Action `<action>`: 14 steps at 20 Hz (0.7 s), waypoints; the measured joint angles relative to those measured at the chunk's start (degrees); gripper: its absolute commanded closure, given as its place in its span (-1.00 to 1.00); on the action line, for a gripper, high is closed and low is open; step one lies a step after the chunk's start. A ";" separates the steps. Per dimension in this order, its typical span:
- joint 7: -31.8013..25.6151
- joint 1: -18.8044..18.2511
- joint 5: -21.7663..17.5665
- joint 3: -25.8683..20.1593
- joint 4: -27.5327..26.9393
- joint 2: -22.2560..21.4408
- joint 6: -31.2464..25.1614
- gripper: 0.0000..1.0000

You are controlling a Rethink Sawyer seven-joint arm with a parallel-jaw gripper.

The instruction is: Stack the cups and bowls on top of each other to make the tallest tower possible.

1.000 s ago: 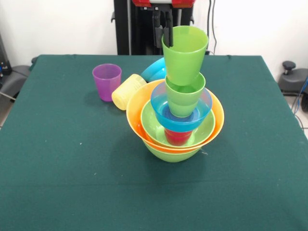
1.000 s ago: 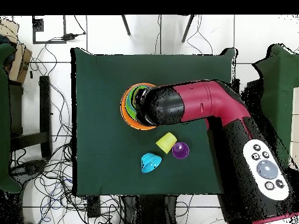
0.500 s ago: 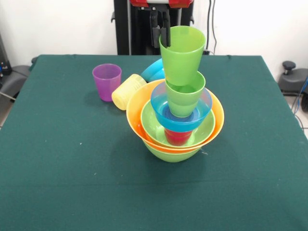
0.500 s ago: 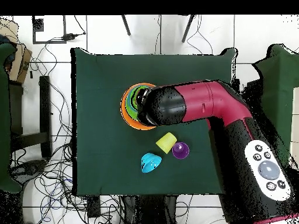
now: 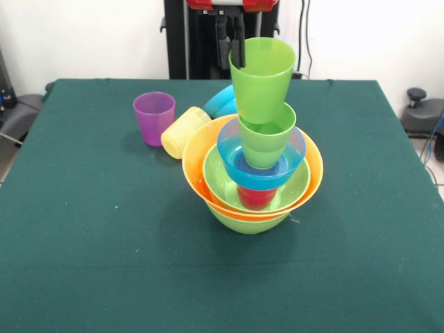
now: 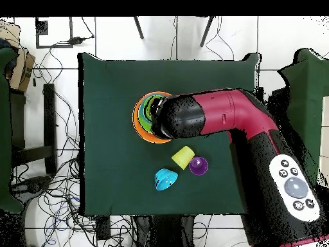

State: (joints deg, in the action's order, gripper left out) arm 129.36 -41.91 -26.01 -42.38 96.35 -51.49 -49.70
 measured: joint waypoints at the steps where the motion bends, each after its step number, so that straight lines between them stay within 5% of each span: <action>1: 0.00 0.00 0.00 0.01 0.00 0.00 0.00 1.00; 14: 0.00 0.15 0.00 0.02 0.01 0.00 0.95 1.00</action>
State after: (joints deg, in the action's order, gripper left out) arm 129.36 -41.76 -26.01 -42.37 96.36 -51.49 -48.75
